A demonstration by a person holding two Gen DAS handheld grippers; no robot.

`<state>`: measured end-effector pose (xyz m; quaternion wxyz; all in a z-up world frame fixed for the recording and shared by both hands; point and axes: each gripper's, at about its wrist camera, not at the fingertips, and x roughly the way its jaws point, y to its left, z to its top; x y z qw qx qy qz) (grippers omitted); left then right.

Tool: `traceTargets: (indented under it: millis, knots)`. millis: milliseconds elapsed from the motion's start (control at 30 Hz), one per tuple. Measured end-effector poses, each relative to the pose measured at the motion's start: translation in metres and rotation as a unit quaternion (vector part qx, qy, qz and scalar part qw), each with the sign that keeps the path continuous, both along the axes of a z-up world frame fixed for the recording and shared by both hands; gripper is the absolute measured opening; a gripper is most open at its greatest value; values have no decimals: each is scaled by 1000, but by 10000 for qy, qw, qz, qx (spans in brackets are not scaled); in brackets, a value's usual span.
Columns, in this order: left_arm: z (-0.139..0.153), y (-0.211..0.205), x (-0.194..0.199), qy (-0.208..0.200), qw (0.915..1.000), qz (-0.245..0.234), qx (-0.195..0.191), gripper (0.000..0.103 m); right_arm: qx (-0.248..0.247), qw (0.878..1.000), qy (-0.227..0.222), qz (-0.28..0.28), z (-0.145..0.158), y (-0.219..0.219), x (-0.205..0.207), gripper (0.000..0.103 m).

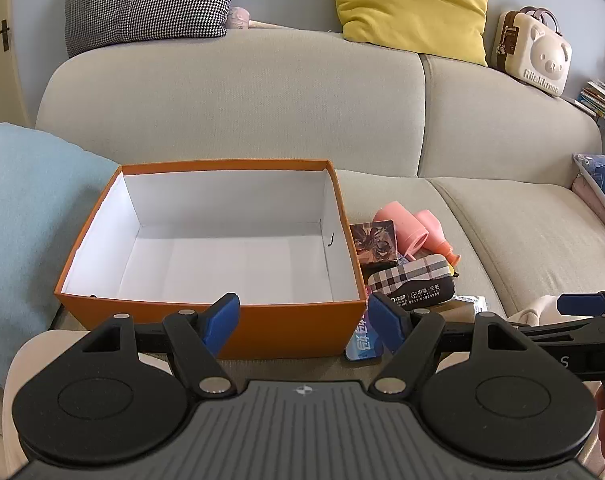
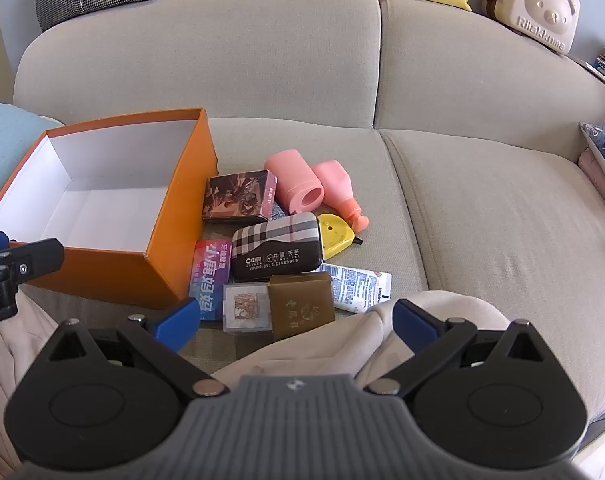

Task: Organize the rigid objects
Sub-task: 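Move the left tool toward the plaid glasses case in the pile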

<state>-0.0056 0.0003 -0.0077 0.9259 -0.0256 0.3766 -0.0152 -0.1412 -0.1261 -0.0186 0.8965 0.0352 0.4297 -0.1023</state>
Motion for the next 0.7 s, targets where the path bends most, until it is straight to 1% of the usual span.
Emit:
traceTargets:
  millis: [333,700]
  knots:
    - [-1,0,0,16,10000,-23,0,86,3,10000,10,1,0,0,1,102]
    - [-2,1,3,135,9999,-103,3,86,39,10000,38,-5,-4,0,2,102]
